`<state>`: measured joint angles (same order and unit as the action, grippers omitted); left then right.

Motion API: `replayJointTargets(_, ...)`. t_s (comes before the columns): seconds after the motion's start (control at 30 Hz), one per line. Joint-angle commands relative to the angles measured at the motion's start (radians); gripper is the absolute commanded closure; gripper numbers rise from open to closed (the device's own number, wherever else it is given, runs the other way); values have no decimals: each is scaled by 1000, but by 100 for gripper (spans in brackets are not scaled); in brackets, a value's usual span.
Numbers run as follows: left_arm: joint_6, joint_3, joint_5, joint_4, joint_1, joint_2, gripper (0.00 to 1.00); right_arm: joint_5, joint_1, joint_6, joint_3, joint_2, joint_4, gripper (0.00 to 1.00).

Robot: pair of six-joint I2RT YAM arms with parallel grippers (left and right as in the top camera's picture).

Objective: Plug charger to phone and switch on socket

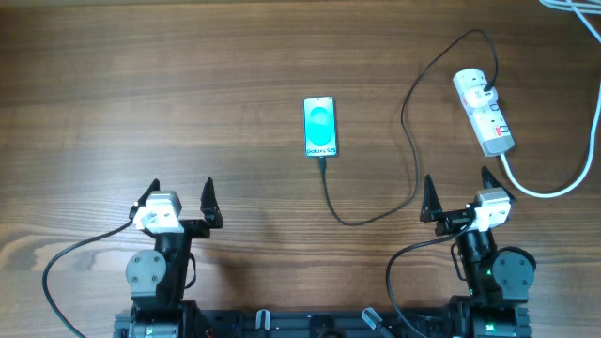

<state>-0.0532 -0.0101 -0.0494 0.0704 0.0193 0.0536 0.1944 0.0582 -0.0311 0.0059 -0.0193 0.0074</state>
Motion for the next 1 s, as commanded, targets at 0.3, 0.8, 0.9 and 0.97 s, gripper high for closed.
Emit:
replayJointTargets(0.3, 19, 5, 2, 5, -5, 3, 0, -2, -5, 8, -1, 16, 6, 0)
replayJointTargets(0.8, 19, 5, 2, 5, -5, 8, 0, -2, -5, 8, -1, 16, 6, 0)
replayJointTargets(0.9, 19, 5, 2, 5, -5, 21, 0, -2, -5, 8, -1, 16, 6, 0)
replayJointTargets(0.97, 19, 5, 2, 5, -5, 40, 0, -2, -5, 8, -1, 16, 6, 0)
